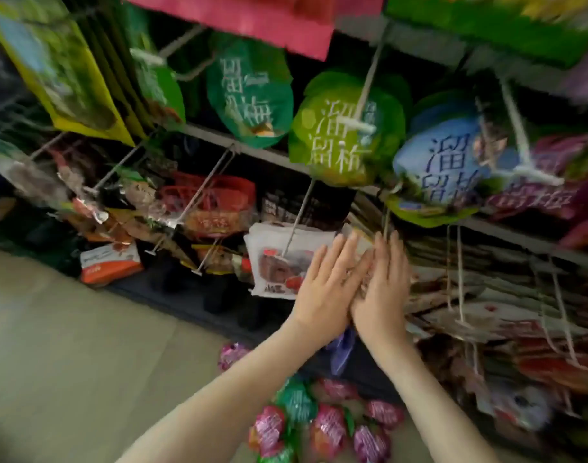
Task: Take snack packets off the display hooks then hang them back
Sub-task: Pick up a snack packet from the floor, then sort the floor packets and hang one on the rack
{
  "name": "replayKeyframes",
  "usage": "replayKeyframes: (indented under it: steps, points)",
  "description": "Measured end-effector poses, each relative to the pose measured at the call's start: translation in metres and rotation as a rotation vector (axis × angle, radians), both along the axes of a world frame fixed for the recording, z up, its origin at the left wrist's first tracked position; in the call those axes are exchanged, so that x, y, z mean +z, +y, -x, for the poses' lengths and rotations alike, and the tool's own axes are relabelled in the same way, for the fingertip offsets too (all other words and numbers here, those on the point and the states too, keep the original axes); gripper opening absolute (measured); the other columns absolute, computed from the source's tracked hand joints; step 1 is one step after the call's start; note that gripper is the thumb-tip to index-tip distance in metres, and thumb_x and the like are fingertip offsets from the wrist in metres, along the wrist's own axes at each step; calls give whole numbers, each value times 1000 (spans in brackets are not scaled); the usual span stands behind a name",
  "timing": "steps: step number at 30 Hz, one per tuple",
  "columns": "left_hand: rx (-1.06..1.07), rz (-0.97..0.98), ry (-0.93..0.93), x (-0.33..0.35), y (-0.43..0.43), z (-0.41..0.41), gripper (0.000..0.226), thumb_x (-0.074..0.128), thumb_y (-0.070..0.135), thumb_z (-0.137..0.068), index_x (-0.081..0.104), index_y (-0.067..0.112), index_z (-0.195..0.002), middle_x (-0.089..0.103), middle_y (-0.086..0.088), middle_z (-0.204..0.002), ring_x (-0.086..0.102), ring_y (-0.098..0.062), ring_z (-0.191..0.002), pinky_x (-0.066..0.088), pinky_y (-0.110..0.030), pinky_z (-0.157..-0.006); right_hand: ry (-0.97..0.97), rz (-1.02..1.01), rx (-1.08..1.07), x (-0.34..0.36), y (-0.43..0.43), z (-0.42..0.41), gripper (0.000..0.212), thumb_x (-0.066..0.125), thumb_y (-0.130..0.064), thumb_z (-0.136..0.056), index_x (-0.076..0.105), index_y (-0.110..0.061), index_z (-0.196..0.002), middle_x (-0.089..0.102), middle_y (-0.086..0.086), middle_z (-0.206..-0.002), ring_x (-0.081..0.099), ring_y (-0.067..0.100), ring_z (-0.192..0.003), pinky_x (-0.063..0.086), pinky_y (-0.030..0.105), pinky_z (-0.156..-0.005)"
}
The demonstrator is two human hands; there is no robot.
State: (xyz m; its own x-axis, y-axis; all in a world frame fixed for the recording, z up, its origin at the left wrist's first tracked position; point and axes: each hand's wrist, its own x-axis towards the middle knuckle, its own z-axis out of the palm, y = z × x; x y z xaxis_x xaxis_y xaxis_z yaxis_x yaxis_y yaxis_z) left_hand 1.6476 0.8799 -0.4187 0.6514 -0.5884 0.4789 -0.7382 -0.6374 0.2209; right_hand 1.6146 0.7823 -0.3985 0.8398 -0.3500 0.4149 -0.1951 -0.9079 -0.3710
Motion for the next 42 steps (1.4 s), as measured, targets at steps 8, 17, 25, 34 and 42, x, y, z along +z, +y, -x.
replayKeyframes:
  steps: [8, 17, 25, 34, 42]
  points:
    - [80, -132, 292, -182, 177, 63, 50, 48, 23, -80, 45, 7, -127, 55, -16, -130, 41, -27, -120, 37, -38, -102, 281, -137, 220, -179, 128, 68, 56, 54, -18, -81, 43, -7, -134, 48, 13, -136, 40, 24, -122, 28, 33, -103]
    - [265, -281, 521, -434, 298, 130, 57, 40, 25, -76, 41, 9, -130, 59, -14, -127, 57, -28, -112, 39, -38, -99, 956, -241, 214, -471, 162, 129, 49, 66, 2, -74, 56, 1, -121, 61, 21, -115, 57, 41, -106, 46, 43, -92]
    - [223, -399, 690, -628, 306, 212, 59, 38, 26, -75, 54, 5, -128, 52, -21, -134, 54, -33, -118, 45, -47, -97, 1335, -196, 73, -668, 150, 187, 81, 66, -32, -83, 18, -17, -147, 29, 12, -148, 27, 30, -136, 25, 45, -111]
    - [192, -386, 736, -665, 280, 233, 72, 80, 16, -57, 58, 4, -125, 54, -25, -129, 57, -38, -114, 46, -51, -92, 1228, -160, -101, -697, 144, 202, 100, 80, -44, -67, 19, -20, -143, 26, 15, -144, 27, 34, -133, 29, 47, -105]
    - [156, -386, 716, -659, 270, 224, 74, 82, 16, -54, 60, 10, -125, 53, -27, -128, 57, -40, -113, 47, -51, -90, 1129, -438, -316, -702, 144, 192, 21, 62, -20, -88, 45, -15, -77, 54, 7, -94, 55, 31, -97, 45, 40, -82]
